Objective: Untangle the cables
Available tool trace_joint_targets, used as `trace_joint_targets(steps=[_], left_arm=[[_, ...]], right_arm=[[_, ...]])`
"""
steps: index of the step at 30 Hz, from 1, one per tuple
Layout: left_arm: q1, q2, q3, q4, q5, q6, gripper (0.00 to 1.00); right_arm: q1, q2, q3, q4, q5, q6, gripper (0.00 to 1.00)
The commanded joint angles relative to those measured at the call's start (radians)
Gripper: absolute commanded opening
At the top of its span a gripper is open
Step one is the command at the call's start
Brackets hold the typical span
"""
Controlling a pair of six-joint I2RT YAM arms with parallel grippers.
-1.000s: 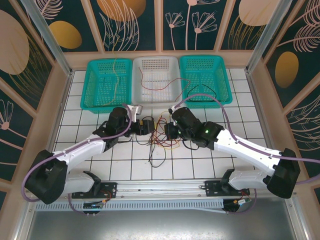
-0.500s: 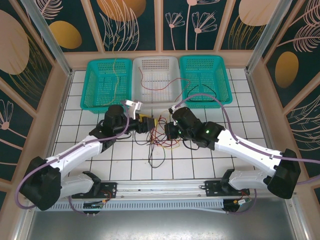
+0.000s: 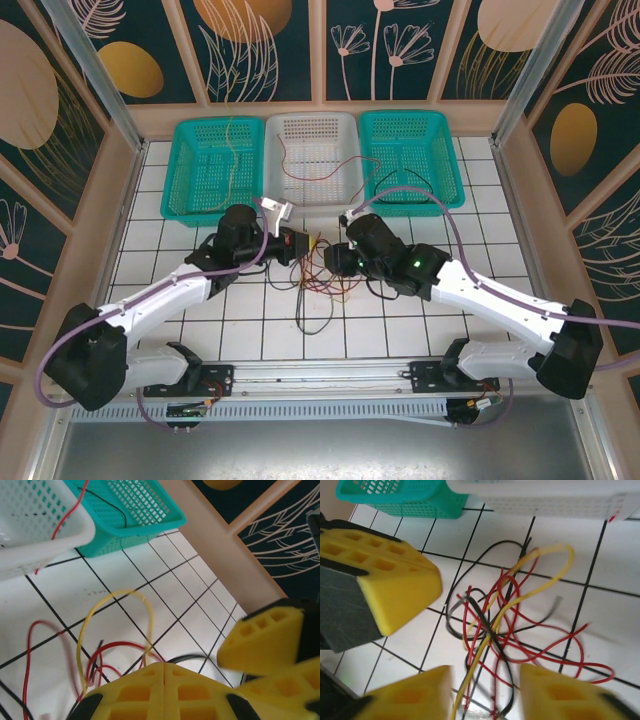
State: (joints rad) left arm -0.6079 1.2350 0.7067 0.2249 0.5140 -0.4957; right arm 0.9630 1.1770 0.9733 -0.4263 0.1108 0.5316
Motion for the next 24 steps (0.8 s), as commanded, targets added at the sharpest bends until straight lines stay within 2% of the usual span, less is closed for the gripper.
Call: trace_joint_targets(steps=[1, 4, 7, 9, 11, 15, 16, 18, 21, 24], left_arm=[[-0.002, -0.067, 0.069, -0.088, -0.080, 0.036, 0.00], [-0.002, -0.097, 0.124, -0.190, -0.111, 0.049, 0.00], [-0.003, -0.133, 0.142, -0.208, -0.099, 0.035, 0.00], [-0.002, -0.143, 0.136, -0.223, -0.130, 0.038, 0.00], [-0.003, -0.139, 0.127, -0.241, -0.158, 0.037, 0.00], [-0.003, -0.125, 0.087, -0.251, -0.187, -0.002, 0.00], [-0.003, -0.123, 0.075, -0.251, -0.196, -0.009, 0.00], [-0.002, -0.125, 0.050, -0.245, -0.210, -0.026, 0.00], [-0.002, -0.128, 0.013, -0.222, -0.221, -0.057, 0.10], [-0.002, -0.117, -0.012, -0.223, -0.275, -0.095, 0.11]], right_arm=[[-0.013, -0.076, 0.006, -0.066, 0.151, 0.008, 0.68], [-0.067, -0.141, 0.012, -0.107, 0.183, -0.008, 0.77], [-0.083, -0.167, 0.026, -0.101, 0.127, -0.053, 0.79], [-0.086, -0.147, 0.029, -0.102, 0.102, -0.063, 0.78], [-0.088, -0.104, 0.014, -0.103, 0.097, -0.048, 0.72], [-0.105, 0.004, -0.025, -0.082, 0.067, 0.062, 0.47], [-0.105, 0.025, -0.042, -0.055, 0.053, 0.111, 0.44], [-0.100, 0.062, -0.078, 0.002, 0.017, 0.202, 0.45], [-0.097, 0.116, -0.096, 0.025, 0.026, 0.313, 0.44], [-0.104, 0.171, -0.097, 0.063, 0.018, 0.364, 0.43]])
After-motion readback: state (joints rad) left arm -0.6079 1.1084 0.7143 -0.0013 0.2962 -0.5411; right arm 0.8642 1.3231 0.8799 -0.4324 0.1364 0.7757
